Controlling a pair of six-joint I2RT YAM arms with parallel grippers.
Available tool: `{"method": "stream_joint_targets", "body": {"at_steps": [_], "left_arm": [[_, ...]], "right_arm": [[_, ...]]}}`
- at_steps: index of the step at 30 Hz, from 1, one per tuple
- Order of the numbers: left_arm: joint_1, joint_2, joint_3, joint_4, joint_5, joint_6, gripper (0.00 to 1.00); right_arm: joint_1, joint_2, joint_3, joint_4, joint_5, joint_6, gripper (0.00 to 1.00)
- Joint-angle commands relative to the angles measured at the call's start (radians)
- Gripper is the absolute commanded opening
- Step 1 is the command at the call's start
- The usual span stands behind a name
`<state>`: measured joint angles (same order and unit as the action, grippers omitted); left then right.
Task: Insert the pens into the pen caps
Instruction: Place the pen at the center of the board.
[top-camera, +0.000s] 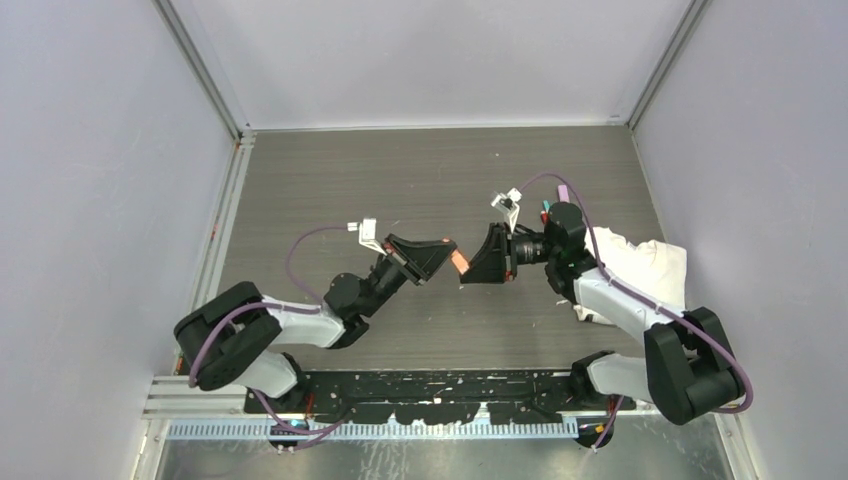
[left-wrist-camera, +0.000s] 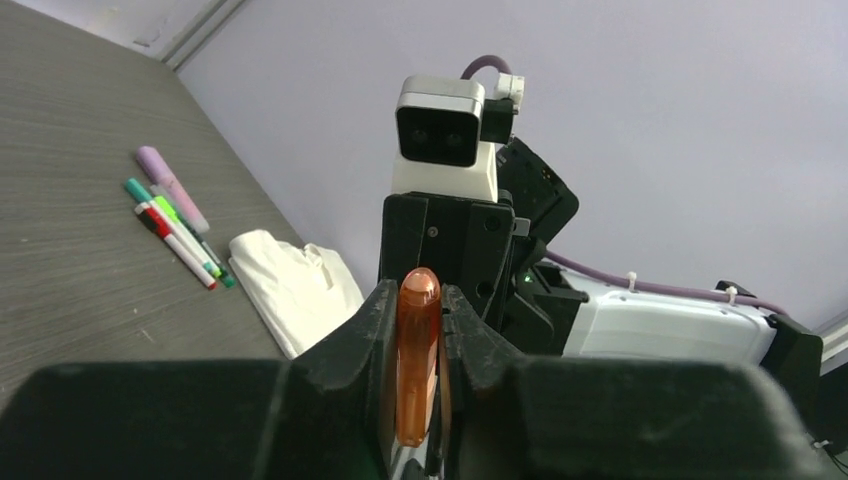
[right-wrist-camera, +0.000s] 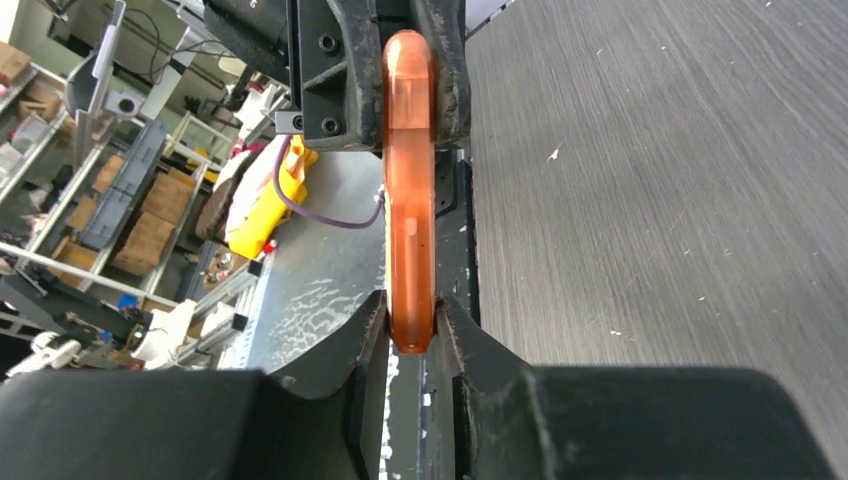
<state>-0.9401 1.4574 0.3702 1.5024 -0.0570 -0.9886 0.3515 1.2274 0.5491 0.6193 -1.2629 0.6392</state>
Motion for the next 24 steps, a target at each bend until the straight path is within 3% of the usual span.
{"method": "stream_joint_targets", "body": {"at_steps": [1,4,8,10,14,19,24], "left_arm": [[-0.012,-0.096,-0.004,-0.237,0.241,-0.002,0.23],[0.043,-0.209,0.033,-0.455,0.226,0.042,0.53],[0.075,-0.399,0.084,-0.842,0.102,0.167,0.76],[0.078,-0.480,0.097,-0.993,0.029,0.243,0.80],[0.081,-0.599,0.070,-1.104,-0.014,0.330,0.83],[0.083,-0.635,0.035,-1.125,0.019,0.350,0.83],[0.083,-0.636,-0.019,-1.071,0.028,0.325,0.83]], "right_arm": [[-0.020,0.009,0.149,-0.129,0.125,-0.216,0.01],[-0.026,0.003,0.223,-0.441,0.115,-0.471,0.01],[-0.071,0.019,0.268,-0.610,0.117,-0.622,0.01],[-0.098,0.030,0.273,-0.627,0.121,-0.631,0.01],[-0.126,0.047,0.322,-0.795,0.231,-0.785,0.05],[-0.135,0.107,0.426,-1.033,0.534,-0.989,0.06],[-0.171,0.240,0.511,-1.144,0.838,-1.044,0.06]]}}
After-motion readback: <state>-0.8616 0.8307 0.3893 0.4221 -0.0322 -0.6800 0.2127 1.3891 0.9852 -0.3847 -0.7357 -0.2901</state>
